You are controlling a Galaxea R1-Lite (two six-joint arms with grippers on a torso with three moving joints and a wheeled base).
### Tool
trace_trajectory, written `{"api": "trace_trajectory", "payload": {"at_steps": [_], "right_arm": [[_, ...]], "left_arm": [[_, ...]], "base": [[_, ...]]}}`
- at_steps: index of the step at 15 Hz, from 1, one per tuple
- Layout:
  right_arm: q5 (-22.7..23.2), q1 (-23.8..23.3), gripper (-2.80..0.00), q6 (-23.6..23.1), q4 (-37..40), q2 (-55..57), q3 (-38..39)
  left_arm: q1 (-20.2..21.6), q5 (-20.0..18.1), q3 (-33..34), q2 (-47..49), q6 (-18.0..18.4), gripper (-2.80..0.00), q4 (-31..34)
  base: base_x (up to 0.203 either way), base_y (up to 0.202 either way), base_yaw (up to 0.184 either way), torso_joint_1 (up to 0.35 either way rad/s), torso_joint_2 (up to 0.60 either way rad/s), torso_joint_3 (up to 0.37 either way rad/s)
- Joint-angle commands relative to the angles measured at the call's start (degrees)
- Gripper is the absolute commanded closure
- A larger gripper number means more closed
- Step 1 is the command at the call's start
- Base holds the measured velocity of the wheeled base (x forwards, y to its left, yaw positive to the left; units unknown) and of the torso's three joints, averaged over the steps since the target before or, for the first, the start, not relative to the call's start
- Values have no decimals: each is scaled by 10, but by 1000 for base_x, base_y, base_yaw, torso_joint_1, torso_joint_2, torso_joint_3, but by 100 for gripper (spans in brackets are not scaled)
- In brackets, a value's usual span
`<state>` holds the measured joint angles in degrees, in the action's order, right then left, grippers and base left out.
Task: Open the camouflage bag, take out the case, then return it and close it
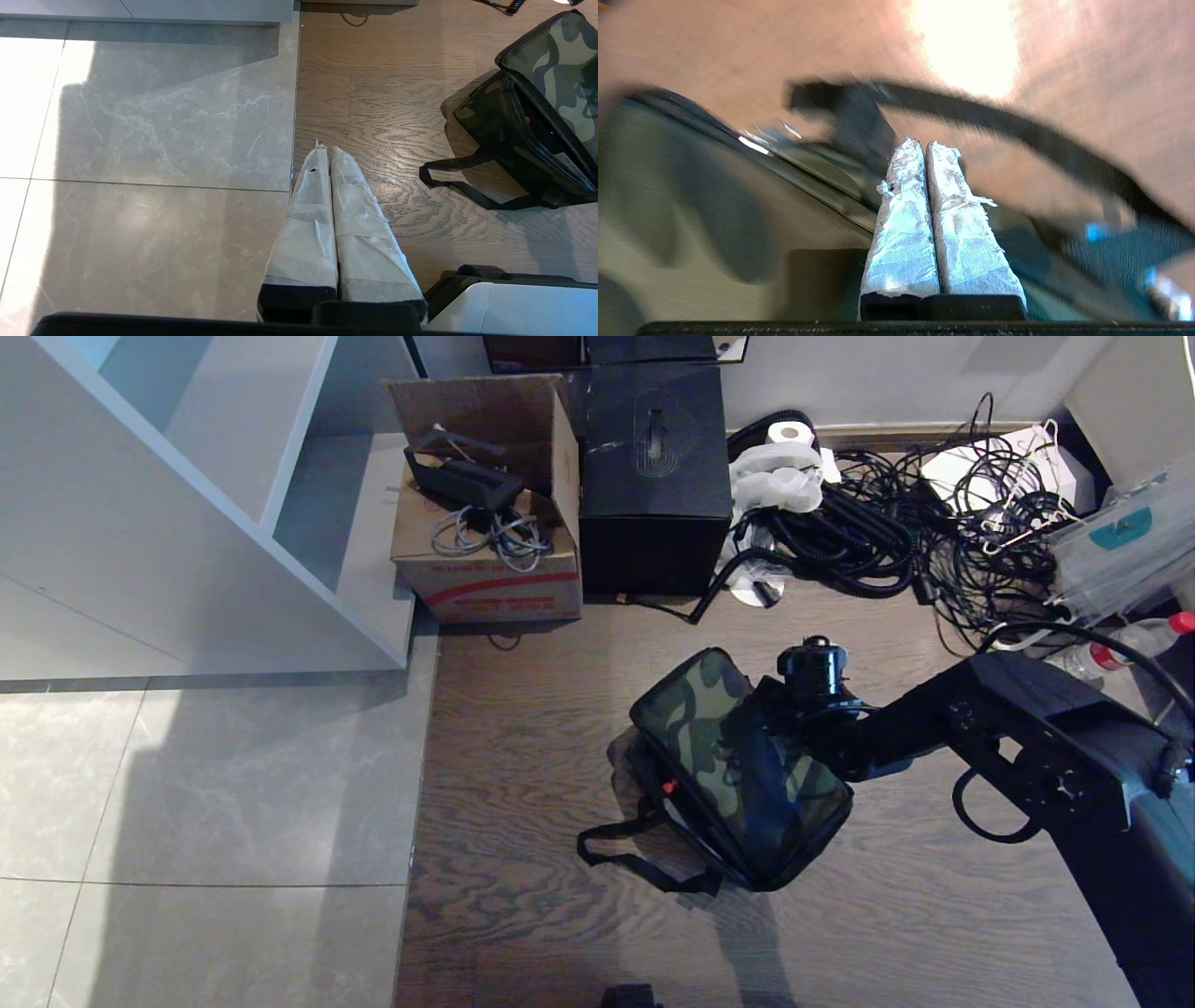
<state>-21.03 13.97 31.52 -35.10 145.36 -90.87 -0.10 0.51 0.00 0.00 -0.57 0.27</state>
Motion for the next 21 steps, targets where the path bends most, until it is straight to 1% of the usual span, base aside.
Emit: {"api": "trace_trajectory", "payload": {"at_steps": [1,2,3,6,10,13,15,17,19,20,21], "right_arm": [[3,13,0,55,45,9,20],[10,19,0,75,66,0,25],[21,20,0,84,76,-16,33],[89,20,0,106,84,-75,104],[204,20,0,110,85,-190,231],[273,18,0,104,86,-302,359],[308,7,0,83,88,-401,428],[330,-6,0,49,89,-518,507],[324,-16,0,-7,89,-645,609],[307,-19,0,-45,92,-711,655],[280,-21,0,-76,102,-769,686]], "left_arm": [[-1,-1,0,0,0,0,0],[0,0,0,0,0,0,0],[0,0,0,0,0,0,0],[0,0,0,0,0,0,0],[0,0,0,0,0,0,0],[0,0,0,0,0,0,0],[0,0,0,0,0,0,0],[0,0,0,0,0,0,0],[0,0,0,0,0,0,0],[0,0,0,0,0,0,0],[-1,0,0,0,0,0,0]], "base": [[0,0,0,0,0,0],[0,0,0,0,0,0],[0,0,0,0,0,0],[0,0,0,0,0,0],[0,0,0,0,0,0],[0,0,0,0,0,0],[0,0,0,0,0,0],[0,0,0,0,0,0],[0,0,0,0,0,0],[0,0,0,0,0,0],[0,0,0,0,0,0]]}}
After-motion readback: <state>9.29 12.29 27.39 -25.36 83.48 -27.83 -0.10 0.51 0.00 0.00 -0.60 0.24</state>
